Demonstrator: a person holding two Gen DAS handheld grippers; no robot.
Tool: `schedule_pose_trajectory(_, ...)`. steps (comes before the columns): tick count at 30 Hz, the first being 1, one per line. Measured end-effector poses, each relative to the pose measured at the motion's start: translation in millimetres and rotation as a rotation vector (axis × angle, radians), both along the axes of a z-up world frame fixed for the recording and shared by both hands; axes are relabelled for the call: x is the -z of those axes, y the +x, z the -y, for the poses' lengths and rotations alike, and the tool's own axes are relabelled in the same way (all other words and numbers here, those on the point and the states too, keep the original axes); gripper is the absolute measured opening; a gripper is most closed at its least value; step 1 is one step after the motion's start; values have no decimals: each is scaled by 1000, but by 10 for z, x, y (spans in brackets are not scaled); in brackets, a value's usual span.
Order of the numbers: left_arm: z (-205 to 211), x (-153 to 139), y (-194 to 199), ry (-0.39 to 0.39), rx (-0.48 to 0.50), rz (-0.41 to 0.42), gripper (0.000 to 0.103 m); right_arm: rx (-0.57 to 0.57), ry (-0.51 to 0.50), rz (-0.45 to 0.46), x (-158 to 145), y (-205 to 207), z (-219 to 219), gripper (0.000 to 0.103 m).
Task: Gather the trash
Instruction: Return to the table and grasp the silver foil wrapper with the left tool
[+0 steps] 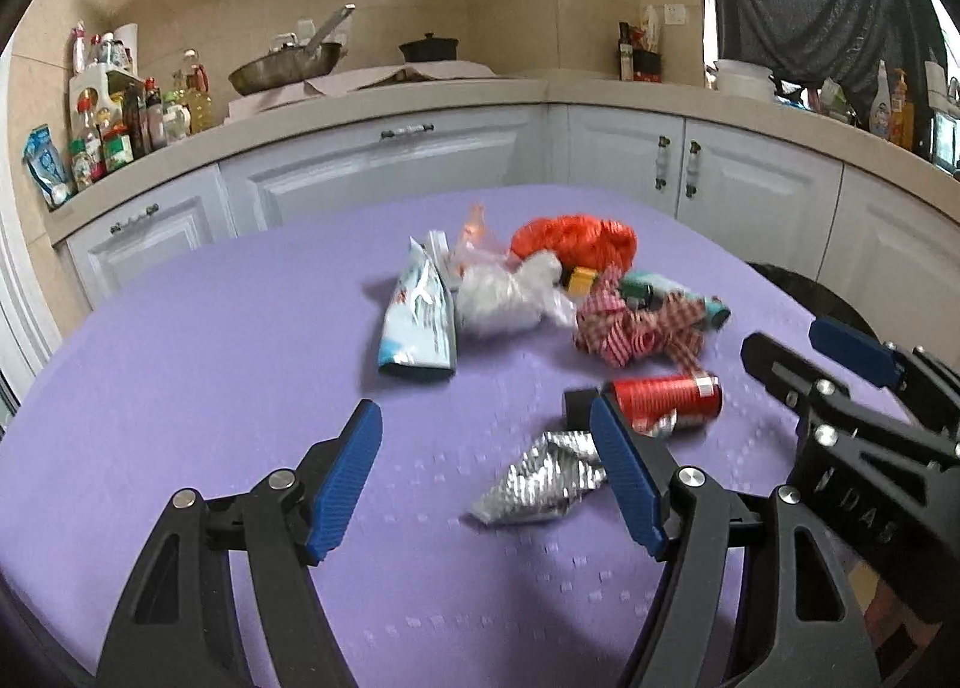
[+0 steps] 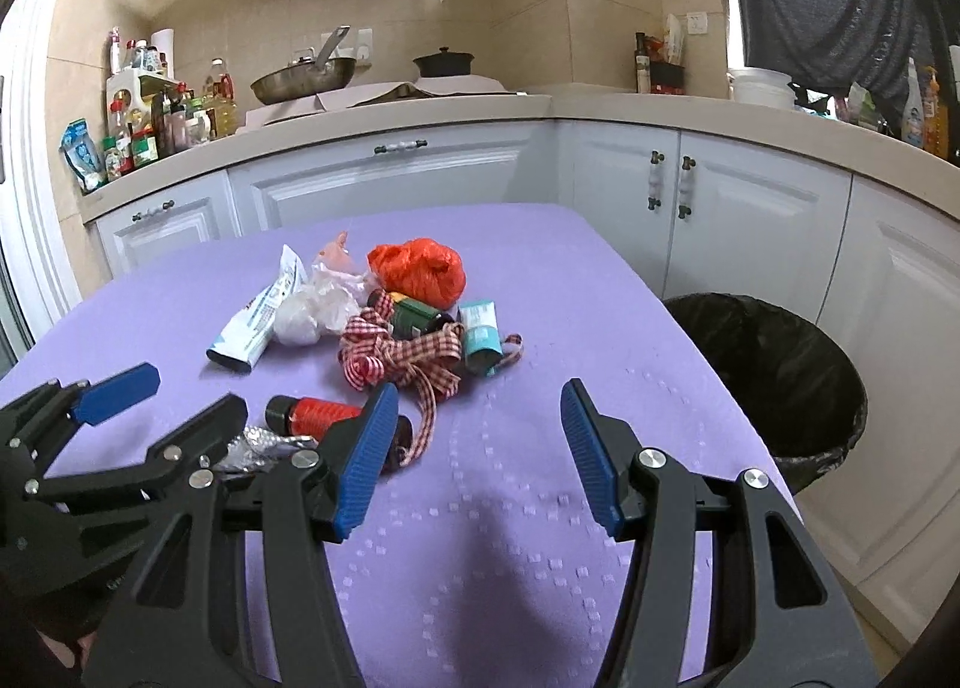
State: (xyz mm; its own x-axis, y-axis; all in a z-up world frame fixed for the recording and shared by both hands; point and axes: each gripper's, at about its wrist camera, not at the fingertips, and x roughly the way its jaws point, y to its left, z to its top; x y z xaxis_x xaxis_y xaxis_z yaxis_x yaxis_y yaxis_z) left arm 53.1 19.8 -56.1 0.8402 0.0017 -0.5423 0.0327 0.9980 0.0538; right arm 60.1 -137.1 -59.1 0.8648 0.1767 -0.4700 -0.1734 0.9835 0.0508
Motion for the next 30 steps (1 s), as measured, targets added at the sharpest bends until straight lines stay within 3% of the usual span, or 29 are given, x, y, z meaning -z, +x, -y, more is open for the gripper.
schedule_pose_trajectory(13,144,68,26,-10,109,-13,70,33,0,3,1,-11,120,55)
schedule_pose_trajectory(17,160,22,4,-46,116,-13,70,49,3,14,-30,-21,189,56)
schedule_pose_trajectory(19,215,13,16,-33,118,-7,76,59,6,17,-33,-30,228,56)
schedule_pose_trajectory(30,433,25,120,-17,135,-29,79,96,38,23,-33,-51,455,56)
